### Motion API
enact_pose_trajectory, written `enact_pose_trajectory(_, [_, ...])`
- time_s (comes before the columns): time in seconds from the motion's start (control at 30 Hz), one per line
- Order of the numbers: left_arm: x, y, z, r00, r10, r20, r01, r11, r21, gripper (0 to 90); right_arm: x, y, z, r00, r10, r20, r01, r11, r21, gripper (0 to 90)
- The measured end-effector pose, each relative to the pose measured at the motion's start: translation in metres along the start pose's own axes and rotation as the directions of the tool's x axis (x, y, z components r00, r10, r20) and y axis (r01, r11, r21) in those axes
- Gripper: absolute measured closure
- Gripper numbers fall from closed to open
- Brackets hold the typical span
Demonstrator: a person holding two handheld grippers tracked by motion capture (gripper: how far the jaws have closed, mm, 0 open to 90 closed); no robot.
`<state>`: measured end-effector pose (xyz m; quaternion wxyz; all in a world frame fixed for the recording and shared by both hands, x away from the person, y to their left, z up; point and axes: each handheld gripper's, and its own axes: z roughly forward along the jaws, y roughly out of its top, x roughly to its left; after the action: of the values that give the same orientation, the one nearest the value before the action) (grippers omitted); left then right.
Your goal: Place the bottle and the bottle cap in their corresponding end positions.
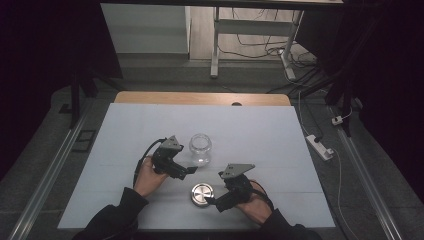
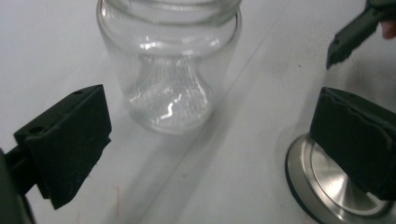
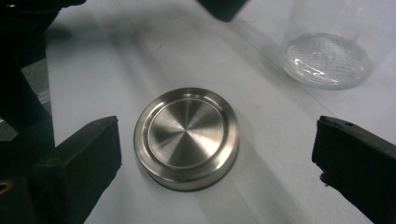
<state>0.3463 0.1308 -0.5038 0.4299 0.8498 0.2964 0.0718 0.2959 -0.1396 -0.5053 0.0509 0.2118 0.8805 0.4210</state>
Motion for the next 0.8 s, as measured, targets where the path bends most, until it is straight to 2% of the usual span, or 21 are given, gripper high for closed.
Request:
enact_pose_trajectory(0.4, [-0.015,-0.022,-0.03,0.9995,-0.03,0.007,0.03,0.9993,-0.021,0.0,-0.003,-0.007,-0.02,0.9987,0.018,0.048,-0.017,1.0,-0.013,1.1])
enact_pose_trajectory(0.8, [-0.023,-0.034,-0.046,0.9984,-0.055,0.012,0.056,0.997,-0.055,0.0,-0.007,-0.014,-0.033,0.9966,0.022,0.079,-0.019,0.999,-0.029,0.3])
